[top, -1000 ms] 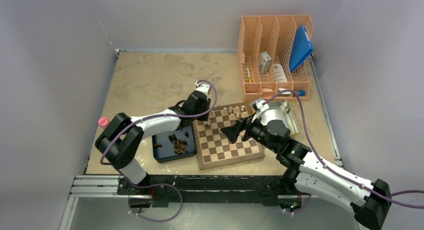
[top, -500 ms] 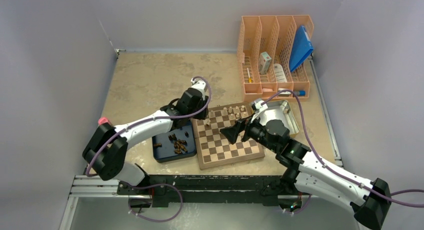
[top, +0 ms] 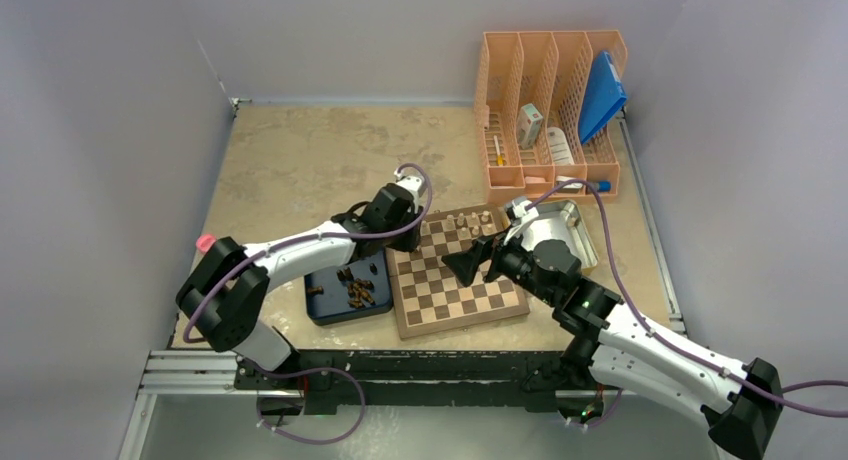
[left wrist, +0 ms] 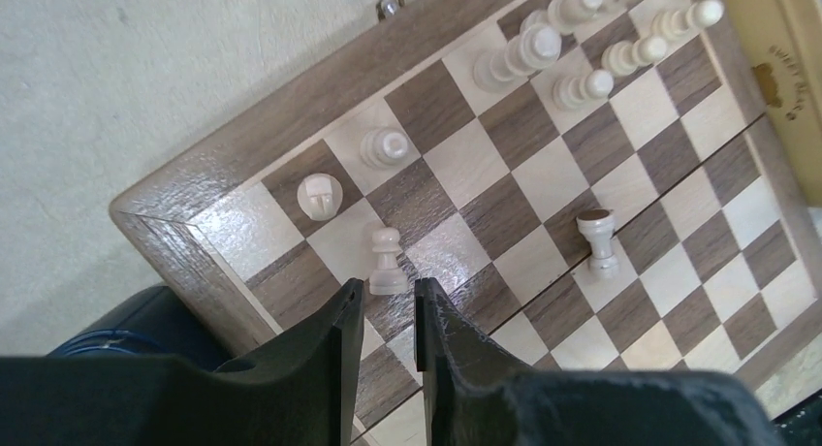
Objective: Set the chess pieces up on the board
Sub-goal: Pick up the chess piece from the chessboard.
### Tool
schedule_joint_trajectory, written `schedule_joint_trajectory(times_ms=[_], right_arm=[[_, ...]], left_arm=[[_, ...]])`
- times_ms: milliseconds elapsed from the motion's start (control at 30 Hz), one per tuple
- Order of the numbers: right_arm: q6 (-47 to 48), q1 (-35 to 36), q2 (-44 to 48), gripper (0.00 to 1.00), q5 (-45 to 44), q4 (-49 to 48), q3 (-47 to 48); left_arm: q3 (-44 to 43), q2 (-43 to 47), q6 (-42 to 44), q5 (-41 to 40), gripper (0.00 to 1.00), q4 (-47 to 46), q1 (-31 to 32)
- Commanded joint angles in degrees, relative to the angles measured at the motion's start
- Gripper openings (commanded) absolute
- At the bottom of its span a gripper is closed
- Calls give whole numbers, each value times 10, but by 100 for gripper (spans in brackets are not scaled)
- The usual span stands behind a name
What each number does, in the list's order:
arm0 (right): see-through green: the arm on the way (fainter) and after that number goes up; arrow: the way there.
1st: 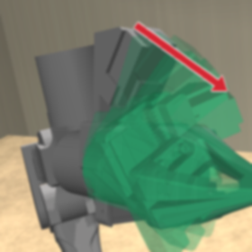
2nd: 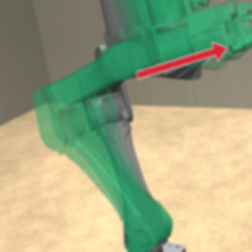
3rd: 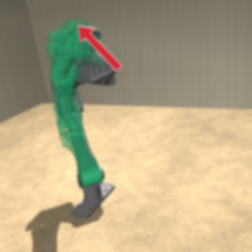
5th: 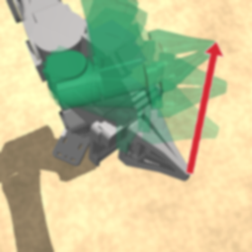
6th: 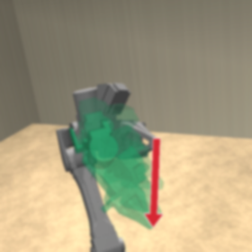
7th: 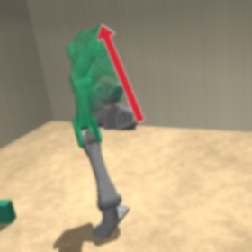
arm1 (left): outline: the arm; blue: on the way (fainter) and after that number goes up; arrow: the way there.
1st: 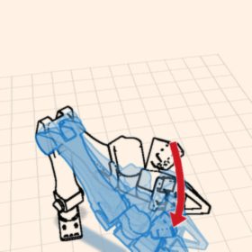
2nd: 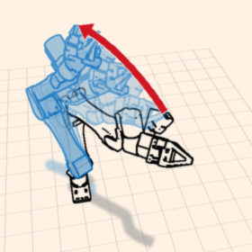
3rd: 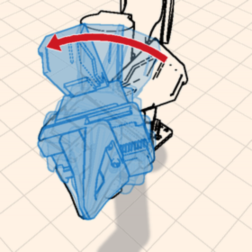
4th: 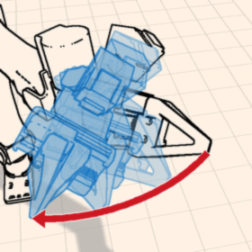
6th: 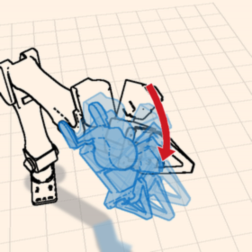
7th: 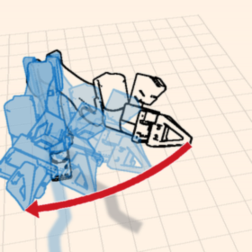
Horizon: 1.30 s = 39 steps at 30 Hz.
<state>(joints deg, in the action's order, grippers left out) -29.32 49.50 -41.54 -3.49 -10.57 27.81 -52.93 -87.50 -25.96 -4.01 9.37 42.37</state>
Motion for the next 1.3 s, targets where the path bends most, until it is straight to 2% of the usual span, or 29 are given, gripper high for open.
schedule_joint_trajectory(times_ms=[0, 733, 1000, 1267], right_arm=[[1, 2, 8, 99, -15, -16, 8], [0, 2, 5, 99, -17, -16, 8], [-9, 2, 1, 99, -28, -11, 11], [-69, 1, -46, 99, -56, 7, 29]], left_arm=[[-14, -20, 0, -1, 25, -5, 10], [-21, -69, 4, -36, 27, -20, 27], [-16, -46, -1, -29, 13, -12, 28], [62, 28, -11, 70, 7, -107, 28]])
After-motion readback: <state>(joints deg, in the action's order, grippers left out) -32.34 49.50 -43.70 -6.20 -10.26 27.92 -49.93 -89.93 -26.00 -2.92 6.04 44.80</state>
